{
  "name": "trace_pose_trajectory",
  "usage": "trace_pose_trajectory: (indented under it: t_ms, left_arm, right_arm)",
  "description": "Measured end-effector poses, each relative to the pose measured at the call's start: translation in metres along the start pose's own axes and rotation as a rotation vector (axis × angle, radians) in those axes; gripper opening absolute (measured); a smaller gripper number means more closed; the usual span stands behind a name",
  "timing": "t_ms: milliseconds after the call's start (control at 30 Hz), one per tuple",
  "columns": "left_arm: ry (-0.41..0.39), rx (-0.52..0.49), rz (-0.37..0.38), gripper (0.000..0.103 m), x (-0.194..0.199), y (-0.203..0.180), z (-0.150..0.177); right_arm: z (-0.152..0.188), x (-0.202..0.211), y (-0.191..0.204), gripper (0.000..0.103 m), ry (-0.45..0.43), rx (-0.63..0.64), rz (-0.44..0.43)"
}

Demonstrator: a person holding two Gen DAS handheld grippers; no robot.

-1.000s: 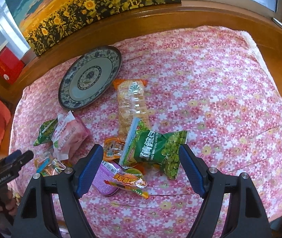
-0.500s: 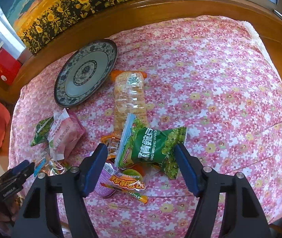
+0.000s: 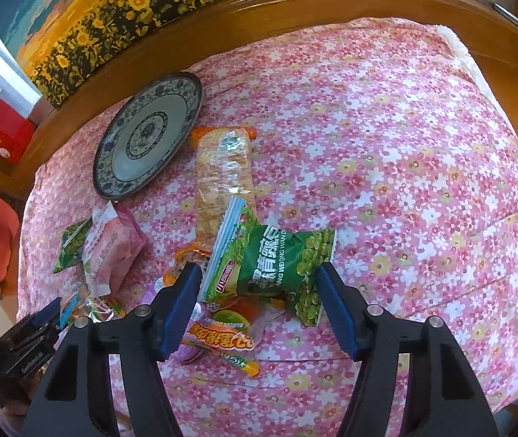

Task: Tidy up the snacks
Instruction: 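Grasp the orange round cake with the left tool while the right tool grasps the green pea-snack bag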

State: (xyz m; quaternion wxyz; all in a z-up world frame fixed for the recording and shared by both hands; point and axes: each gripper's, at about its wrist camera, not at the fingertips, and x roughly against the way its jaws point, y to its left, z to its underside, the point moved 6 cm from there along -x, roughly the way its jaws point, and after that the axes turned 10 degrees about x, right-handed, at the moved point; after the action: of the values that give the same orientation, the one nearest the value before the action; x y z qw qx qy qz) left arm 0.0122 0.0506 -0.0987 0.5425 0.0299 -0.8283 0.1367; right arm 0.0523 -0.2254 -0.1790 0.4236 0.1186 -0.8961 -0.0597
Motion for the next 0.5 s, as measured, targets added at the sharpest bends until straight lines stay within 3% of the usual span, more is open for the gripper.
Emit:
trace_pose_trajectory:
  t_ms: [233,500]
  left_arm:
    - [-0.003,0.000,-0.019,0.045,-0.0057,-0.0029,-0.0054]
    - [-0.028,0.038,0.012,0.039,-0.0049,0.0053,-0.0087]
  right_arm:
    - [-0.0011,-0.0015,-0.0042,0.068,-0.010,-0.001,0.038]
    - [-0.0072,-0.0049,-0.0066,0.068,-0.034,0.010,0.052]
